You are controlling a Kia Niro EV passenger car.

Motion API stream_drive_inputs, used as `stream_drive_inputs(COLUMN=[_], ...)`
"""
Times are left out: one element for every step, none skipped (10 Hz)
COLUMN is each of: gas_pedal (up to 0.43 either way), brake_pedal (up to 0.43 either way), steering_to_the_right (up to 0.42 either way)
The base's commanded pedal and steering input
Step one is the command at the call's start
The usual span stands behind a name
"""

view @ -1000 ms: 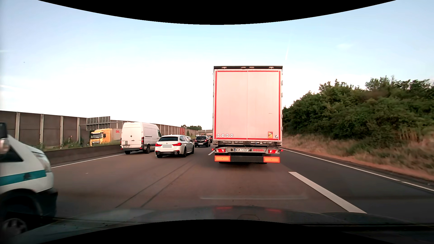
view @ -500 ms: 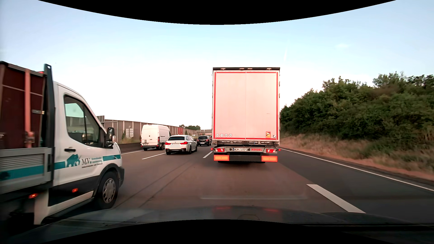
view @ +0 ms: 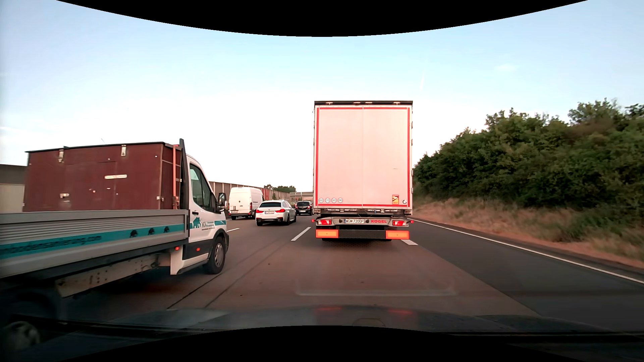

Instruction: Follow the waypoints while adhering to traffic rules and regulations

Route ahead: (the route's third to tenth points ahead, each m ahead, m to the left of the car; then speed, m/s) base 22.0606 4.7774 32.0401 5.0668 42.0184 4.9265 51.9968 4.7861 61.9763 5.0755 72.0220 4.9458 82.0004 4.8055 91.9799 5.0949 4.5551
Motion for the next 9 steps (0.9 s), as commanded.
stream_drive_inputs(gas_pedal=[0.047,0.039,0.039,0.028,0.020,0.020,0.020,0.020,0.020], brake_pedal=[0.000,0.000,0.000,0.000,0.000,0.000,0.000,0.000,0.000], steering_to_the_right=[0.003,0.003,0.003,0.002,0.002,0.001,0.000,-0.002,-0.003])
